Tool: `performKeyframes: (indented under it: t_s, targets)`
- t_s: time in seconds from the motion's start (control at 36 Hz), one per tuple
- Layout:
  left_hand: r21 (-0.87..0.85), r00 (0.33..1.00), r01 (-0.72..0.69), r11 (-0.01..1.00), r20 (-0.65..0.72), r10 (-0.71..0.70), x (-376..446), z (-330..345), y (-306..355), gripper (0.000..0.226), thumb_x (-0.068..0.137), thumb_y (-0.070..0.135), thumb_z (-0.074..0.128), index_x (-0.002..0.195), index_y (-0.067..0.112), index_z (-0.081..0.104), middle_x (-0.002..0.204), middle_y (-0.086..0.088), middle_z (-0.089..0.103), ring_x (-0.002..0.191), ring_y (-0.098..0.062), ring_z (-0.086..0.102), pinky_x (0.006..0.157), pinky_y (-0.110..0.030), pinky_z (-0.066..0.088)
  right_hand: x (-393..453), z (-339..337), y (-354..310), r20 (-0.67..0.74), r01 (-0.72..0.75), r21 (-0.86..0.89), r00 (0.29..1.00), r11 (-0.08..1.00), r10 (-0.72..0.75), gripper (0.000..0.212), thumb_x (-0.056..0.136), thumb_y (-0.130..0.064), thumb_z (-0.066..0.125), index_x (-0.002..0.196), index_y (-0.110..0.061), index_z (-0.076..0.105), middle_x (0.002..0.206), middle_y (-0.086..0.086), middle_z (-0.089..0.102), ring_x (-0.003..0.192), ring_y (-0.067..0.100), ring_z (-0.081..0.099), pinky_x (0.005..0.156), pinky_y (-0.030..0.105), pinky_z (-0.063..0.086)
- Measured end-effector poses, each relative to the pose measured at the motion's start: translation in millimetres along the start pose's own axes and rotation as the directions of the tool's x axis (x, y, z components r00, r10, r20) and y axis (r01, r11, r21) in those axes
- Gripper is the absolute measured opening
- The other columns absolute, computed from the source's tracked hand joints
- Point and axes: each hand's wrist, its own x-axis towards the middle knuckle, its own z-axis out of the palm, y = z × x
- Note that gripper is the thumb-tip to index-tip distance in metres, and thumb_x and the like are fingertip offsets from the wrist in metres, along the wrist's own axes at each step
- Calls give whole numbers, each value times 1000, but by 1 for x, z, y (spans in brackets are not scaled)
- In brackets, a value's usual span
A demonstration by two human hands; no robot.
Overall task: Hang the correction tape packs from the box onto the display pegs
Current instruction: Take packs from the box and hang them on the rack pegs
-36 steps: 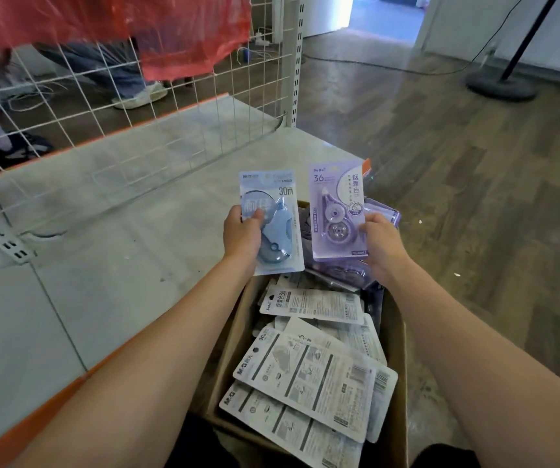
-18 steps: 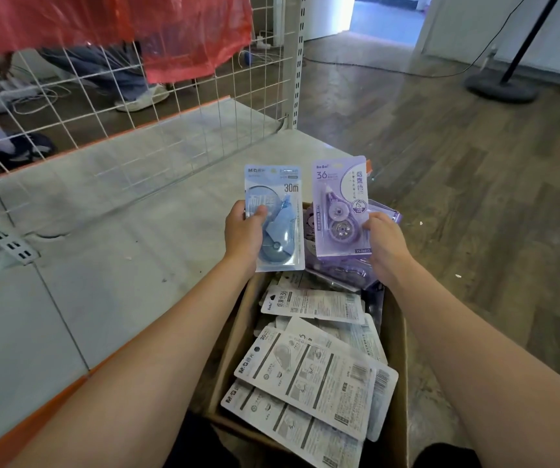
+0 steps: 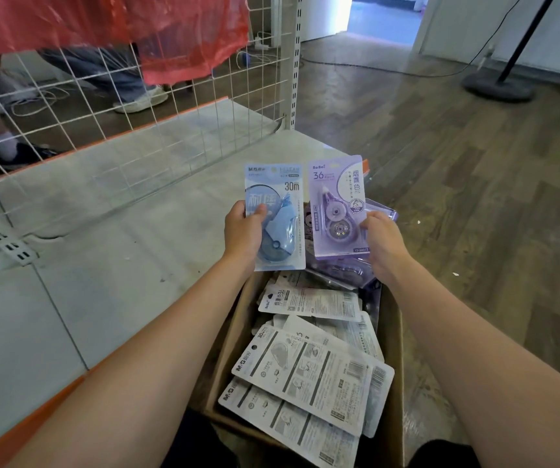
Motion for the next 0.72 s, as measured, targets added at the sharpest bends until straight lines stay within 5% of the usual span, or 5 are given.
performKeyframes:
  t_s: [0.25, 0.42, 0.53, 0.72]
  targets:
    - [22, 1000, 22, 1000, 15, -23, -5, 0, 3, 9, 97, 18, 52, 99, 12, 59, 100, -5, 65, 93, -23, 62, 83, -38, 52, -2, 0, 0, 16, -40, 15, 999, 999, 40, 27, 87, -1, 33, 95, -16, 55, 113, 15, 61, 111, 35, 59, 93, 58, 49]
    - [25, 999, 42, 999, 26, -42, -4, 0, 1, 7, 97, 18, 53, 95, 14, 59, 103, -9, 66, 98, -26, 64, 85, -42, 52, -3, -1, 1, 15, -39, 25, 999, 999, 38, 27, 91, 2, 33, 100, -14, 53, 101, 9, 61, 103, 29, 61, 82, 45, 53]
    - [4, 997, 71, 997, 14, -71, -5, 3, 0, 11, 96, 15, 54, 86, 17, 58, 94, -4, 65, 90, -22, 63, 84, -41, 53, -4, -1, 6, -4, -72, 22, 997, 997, 72, 27, 89, 1, 35, 98, -14, 55, 103, 9, 64, 105, 30, 62, 94, 48, 50]
    - [20, 987, 157, 987, 21, -157, -26, 15, -3, 22, 97, 15, 52, 76, 18, 51, 79, 4, 59, 69, -8, 55, 58, -23, 43, -21, 1, 15, -4, -191, 68, 981, 979, 192, 30, 93, 0, 34, 84, -20, 55, 89, 3, 64, 86, 22, 62, 79, 39, 52]
